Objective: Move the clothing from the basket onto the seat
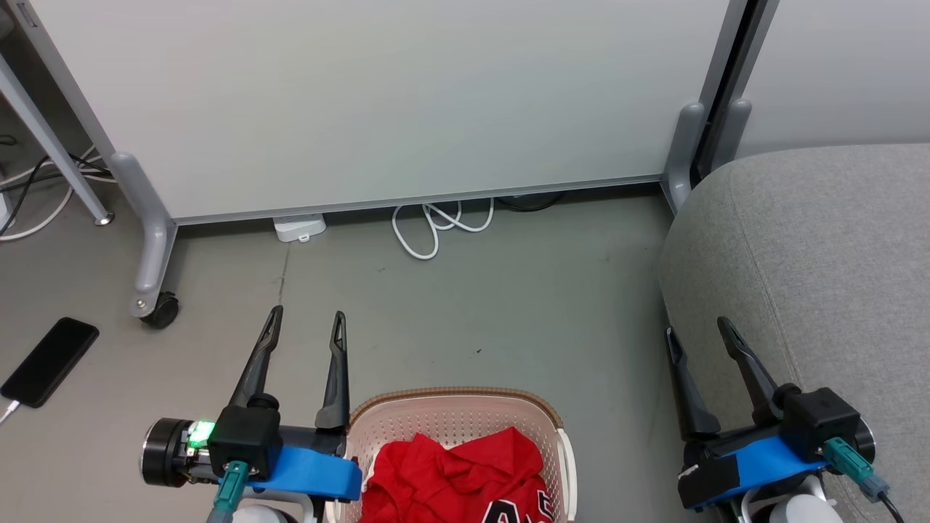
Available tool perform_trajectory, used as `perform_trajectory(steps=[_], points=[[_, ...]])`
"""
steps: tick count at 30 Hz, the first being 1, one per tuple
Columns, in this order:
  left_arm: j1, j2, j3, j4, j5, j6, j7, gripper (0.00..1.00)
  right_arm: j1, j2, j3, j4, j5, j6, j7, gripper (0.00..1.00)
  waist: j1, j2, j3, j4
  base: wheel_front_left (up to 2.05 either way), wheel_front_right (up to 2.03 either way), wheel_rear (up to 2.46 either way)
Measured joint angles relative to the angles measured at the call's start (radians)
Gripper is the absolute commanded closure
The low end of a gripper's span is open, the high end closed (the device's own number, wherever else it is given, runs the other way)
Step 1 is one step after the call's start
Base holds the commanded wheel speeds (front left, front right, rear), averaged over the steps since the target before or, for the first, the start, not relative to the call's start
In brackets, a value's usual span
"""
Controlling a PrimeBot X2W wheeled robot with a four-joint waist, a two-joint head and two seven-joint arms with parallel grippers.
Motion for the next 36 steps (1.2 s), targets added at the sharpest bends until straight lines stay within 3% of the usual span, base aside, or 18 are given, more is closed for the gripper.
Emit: perform_trajectory(steps=[22,36], points=[[-0.014,-0.004,0.004,0.017,-0.012,-0.020,0.000,0.00,-0.012,0.000,0.003,0.011,-0.001,0.000,0.000,0.00,0.0000,0.0000,0.017,-0.002,0.00,0.00,0.00],[-0.195,0.023,-0.053,0.145,-0.001,-0.100,-0.001,0.00,-0.102,-0.001,-0.018,-0.044,-0.025,0.000,0.000,0.00,0.0000,0.0000,0.143,-0.018,0.00,0.00,0.00]])
